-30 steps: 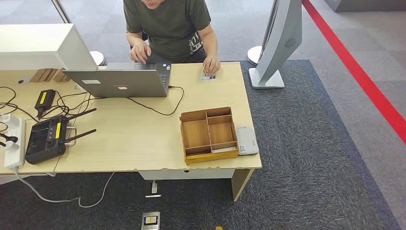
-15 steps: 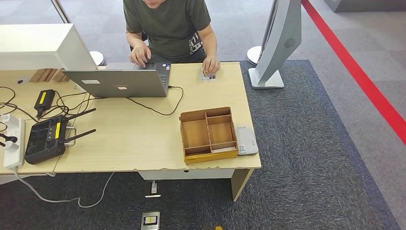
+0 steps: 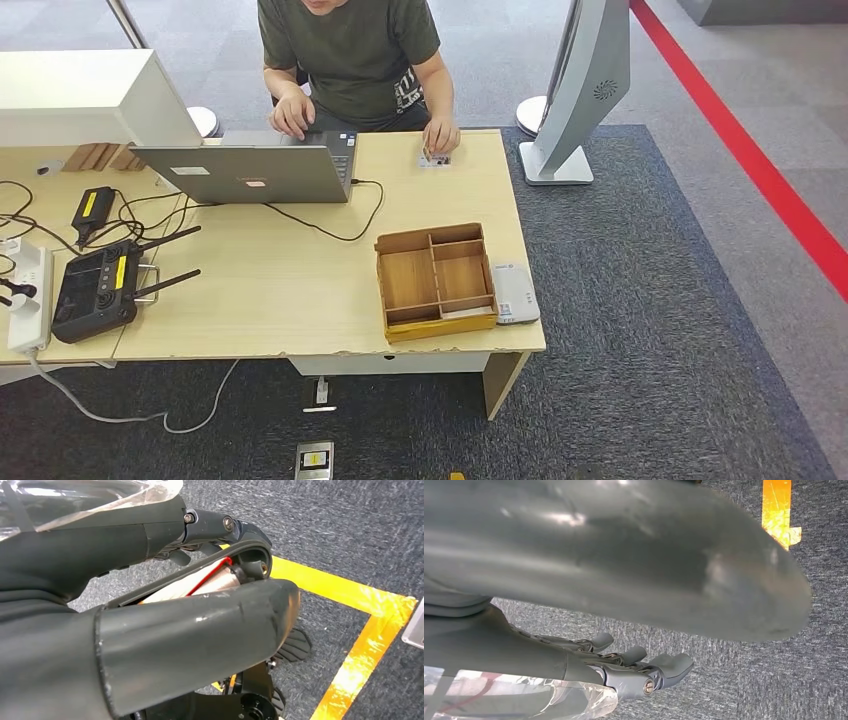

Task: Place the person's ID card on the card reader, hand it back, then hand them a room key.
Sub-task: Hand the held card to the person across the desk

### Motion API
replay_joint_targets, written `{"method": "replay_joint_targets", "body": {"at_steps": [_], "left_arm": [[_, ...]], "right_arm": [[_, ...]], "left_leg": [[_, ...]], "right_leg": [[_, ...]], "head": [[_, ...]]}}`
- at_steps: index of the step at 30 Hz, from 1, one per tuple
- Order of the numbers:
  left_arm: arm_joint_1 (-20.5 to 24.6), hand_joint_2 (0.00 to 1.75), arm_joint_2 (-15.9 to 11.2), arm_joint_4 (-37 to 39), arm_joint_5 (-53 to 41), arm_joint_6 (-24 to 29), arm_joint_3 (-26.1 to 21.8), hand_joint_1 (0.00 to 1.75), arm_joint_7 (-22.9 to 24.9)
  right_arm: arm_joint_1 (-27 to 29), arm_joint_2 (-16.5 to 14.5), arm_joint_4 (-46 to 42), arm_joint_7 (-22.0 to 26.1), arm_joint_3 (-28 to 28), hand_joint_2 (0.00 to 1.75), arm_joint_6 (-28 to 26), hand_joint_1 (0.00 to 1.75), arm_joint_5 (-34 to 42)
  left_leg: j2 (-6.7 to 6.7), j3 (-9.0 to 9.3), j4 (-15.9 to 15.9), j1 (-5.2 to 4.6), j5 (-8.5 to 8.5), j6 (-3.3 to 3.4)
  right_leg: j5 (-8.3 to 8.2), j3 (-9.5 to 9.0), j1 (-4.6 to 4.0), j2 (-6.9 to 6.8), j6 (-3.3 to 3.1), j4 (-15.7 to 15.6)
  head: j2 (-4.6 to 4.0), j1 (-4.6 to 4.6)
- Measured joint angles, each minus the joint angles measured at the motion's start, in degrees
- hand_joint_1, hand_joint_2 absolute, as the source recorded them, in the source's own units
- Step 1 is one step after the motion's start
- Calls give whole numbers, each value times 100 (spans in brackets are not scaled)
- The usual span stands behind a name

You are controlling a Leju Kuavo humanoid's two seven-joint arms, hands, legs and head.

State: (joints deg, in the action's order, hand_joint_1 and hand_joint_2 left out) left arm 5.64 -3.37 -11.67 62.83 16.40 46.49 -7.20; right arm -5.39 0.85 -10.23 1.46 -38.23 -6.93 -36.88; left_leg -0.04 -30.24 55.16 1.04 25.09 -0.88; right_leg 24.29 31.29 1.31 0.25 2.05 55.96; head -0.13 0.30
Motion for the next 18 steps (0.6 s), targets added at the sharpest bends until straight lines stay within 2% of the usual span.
{"method": "replay_joint_targets", "body": {"at_steps": [18], "left_arm": [[1, 0, 6, 0, -37, 103, 7, 0, 101]], "right_arm": [[0, 4, 0, -4, 0, 0, 42, 0, -24]], "left_leg": [[0, 0, 0, 0, 0, 0]], "right_leg": [[0, 0, 0, 0, 0, 0]], "head": [[0, 0]]}}
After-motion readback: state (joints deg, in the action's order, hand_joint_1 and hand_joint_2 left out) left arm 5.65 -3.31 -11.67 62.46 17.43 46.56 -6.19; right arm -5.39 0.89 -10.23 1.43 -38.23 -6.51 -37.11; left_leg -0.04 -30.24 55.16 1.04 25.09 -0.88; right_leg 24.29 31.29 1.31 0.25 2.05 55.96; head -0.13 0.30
